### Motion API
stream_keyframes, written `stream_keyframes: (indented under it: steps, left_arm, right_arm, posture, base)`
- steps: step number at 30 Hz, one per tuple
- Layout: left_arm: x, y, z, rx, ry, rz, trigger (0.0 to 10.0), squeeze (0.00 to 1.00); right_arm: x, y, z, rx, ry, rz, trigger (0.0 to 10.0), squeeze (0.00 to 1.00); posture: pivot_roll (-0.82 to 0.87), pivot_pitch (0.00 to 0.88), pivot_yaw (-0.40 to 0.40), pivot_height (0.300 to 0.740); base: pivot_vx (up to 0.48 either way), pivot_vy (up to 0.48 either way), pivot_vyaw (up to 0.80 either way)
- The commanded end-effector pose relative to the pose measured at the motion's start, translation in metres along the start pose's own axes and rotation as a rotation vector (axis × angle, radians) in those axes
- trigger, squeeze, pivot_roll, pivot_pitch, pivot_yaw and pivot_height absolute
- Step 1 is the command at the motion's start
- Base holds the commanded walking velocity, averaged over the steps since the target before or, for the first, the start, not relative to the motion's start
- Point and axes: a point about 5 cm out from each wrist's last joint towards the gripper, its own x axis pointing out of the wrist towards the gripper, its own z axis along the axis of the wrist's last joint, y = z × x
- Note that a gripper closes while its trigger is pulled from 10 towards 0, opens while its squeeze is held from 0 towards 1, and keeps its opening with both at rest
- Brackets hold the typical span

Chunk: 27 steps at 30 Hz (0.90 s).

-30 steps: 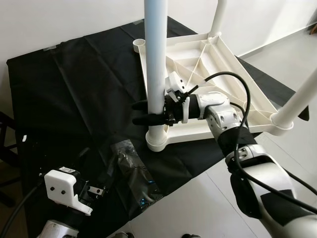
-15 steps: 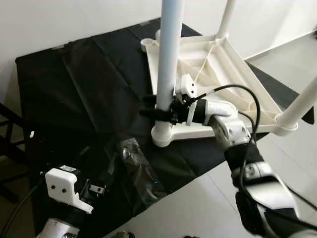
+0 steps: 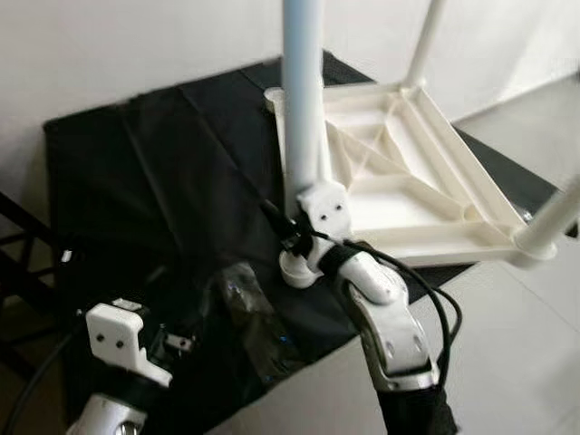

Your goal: Building children table

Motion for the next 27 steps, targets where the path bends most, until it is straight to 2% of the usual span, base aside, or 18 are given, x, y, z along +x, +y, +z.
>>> stream_keyframes:
  steps: [1,2,7,8,12,13,14,15,16,17,21,23,27]
  left_arm:
    - [-0.003,0.002,-0.003,0.004,0.017,0.009,10.0,0.00]
    - [-0.003,0.002,-0.003,0.003,0.017,0.008,10.0,0.00]
    - [-0.002,0.002,-0.003,0.001,0.016,0.005,10.0,0.00]
    - [-0.002,0.001,-0.003,0.001,0.015,0.005,10.0,0.00]
    - [-0.002,0.001,-0.003,0.001,0.014,0.005,10.0,0.00]
    - [-0.002,0.001,-0.003,0.001,0.013,0.007,10.0,0.00]
    - [-0.002,0.001,-0.002,0.002,0.012,0.008,10.0,0.00]
    - [-0.002,0.001,-0.002,0.002,0.012,0.009,10.0,0.00]
    - [-0.002,0.001,-0.002,0.002,0.012,0.009,10.0,0.00]
    - [-0.004,0.001,-0.001,0.004,0.013,0.009,10.0,0.00]
    - [-0.005,0.001,0.001,0.006,0.015,0.008,10.0,0.00]
    - [-0.008,0.001,0.003,0.010,0.024,0.007,10.0,0.00]
    - [-0.009,0.001,0.004,0.011,0.028,0.006,10.0,0.00]
  right_arm:
    - [0.000,0.003,-0.023,0.013,0.137,-0.003,10.0,0.00]
    - [0.000,-0.001,-0.020,0.025,0.128,0.003,10.0,1.00]
    - [0.004,-0.011,-0.002,0.050,0.059,0.117,10.0,1.00]
    - [0.008,-0.017,0.007,0.031,0.021,0.233,10.0,1.00]
    - [0.009,-0.020,0.009,0.021,0.008,0.280,10.0,1.00]
    - [0.008,-0.022,0.011,0.012,0.005,0.394,10.0,1.00]
    - [0.007,-0.026,0.009,-0.069,0.021,0.521,10.0,0.74]
    - [0.005,-0.029,0.006,-0.126,0.040,0.602,10.0,0.00]
    - [0.005,-0.029,0.006,-0.126,0.040,0.602,10.0,0.00]
    - [0.014,-0.045,0.002,-0.178,0.087,0.699,10.0,0.00]
    - [0.024,-0.054,0.005,-0.182,0.091,0.715,10.0,0.00]
    - [0.033,-0.058,0.016,-0.108,0.062,0.798,10.0,0.00]
    - [0.037,-0.061,0.024,-0.064,0.038,0.852,10.0,0.00]
  posture:
    - [0.07,0.188,0.022,0.740]
    - [0.07,0.189,0.024,0.740]
    - [0.06,0.198,0.020,0.740]
    - [0.06,0.197,0.015,0.740]
    - [0.06,0.197,0.015,0.740]
    - [0.05,0.197,0.013,0.740]
    - [0.05,0.201,0.018,0.740]
    - [0.05,0.201,0.018,0.740]
    - [0.05,0.201,0.018,0.740]
    - [0.07,0.212,0.024,0.740]
    - [0.08,0.214,0.024,0.740]
    - [0.09,0.227,0.032,0.740]
    - [0.10,0.231,0.032,0.740]
  base:
    - [0.000,0.000,0.00]
    - [0.000,0.000,0.00]
    - [0.000,0.000,0.00]
    - [0.000,0.000,0.00]
    - [0.000,0.000,0.00]
    - [0.000,0.000,0.00]
    - [0.000,0.000,0.00]
    - [0.000,0.000,0.00]
    - [0.000,0.000,0.00]
    - [0.000,0.000,0.00]
    - [0.000,0.000,0.00]
    - [0.000,0.000,0.00]
    - [0.000,0.000,0.00]
